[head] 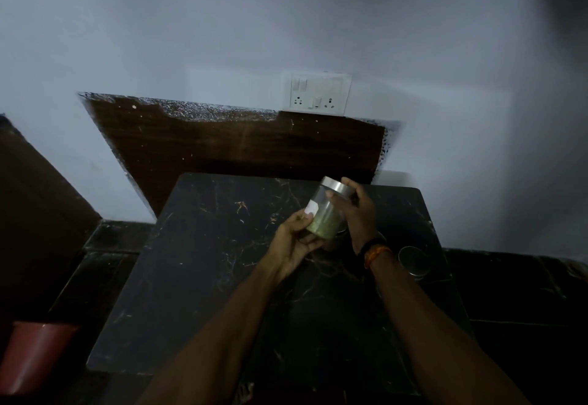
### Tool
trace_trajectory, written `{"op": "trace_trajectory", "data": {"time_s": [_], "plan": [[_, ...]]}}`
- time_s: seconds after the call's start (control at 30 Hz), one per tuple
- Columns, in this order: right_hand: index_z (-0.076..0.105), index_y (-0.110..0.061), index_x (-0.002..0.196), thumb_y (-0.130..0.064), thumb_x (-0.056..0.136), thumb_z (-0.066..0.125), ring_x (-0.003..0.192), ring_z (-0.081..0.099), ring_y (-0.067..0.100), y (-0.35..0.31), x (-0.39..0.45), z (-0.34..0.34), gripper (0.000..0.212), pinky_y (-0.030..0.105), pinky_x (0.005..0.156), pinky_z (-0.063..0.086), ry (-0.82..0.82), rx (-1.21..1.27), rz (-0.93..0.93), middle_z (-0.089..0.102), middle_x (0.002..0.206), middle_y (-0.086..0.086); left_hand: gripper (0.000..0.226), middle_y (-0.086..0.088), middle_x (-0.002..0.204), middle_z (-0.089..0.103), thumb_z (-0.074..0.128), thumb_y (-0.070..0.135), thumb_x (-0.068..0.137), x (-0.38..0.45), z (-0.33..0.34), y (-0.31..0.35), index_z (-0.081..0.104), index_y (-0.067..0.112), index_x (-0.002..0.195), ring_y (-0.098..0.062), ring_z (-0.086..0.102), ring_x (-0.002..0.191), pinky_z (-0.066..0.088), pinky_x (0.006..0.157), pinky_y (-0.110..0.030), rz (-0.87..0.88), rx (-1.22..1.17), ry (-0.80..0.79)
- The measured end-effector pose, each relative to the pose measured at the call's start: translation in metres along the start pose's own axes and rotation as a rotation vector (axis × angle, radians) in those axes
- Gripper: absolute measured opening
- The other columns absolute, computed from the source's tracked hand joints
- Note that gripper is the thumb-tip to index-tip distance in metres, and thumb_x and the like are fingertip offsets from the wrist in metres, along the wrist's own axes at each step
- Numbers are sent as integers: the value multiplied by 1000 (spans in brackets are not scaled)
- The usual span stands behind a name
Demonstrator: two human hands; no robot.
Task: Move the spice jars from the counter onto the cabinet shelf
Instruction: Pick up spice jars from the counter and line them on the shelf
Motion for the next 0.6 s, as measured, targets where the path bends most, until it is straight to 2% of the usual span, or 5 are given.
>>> {"op": "trace_trajectory", "data": {"time_s": [0.1,0.23,0.3,0.47,0.6], "plan": [[46,-38,141,-45,76,80,110,62,18,-3,3,-1,74,30,76,55,13,58,1,52,137,-2,62,-18,135,59,78,11,77,0,10,6,55,9,135,-36,63,120,53,98,-55,71,59,21],[47,-35,141,-55,64,81,110,64,23,-5,7,-4,87,43,85,59,45,147,16,55,134,0,64,-17,133,60,81,6,74,0,17,12,55,10,132,-36,63,119,52,99,-58,125,139,19],[48,-33,141,-56,62,81,111,64,26,-7,8,-5,89,45,88,58,43,193,28,57,134,2,63,-18,132,61,81,6,74,0,20,15,55,9,131,-35,65,118,53,97,-57,130,157,2],[54,-21,136,-40,71,77,113,64,37,-15,9,-4,72,42,81,57,-16,394,59,62,130,15,50,-19,135,58,76,19,83,0,27,23,58,8,128,-37,63,120,56,89,-50,122,203,-33],[56,-23,133,-37,70,75,112,64,38,-28,6,1,68,44,81,57,-103,438,38,59,132,17,48,-18,131,63,76,33,85,2,32,33,61,8,124,-34,66,116,57,87,-47,144,286,-33]]}}
Point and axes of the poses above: each hand's wrist, its own x-axis towards the middle knuckle, its own z-axis out of the palm, y = z × x, the point moved 5 cm from there along x, towards the middle knuckle
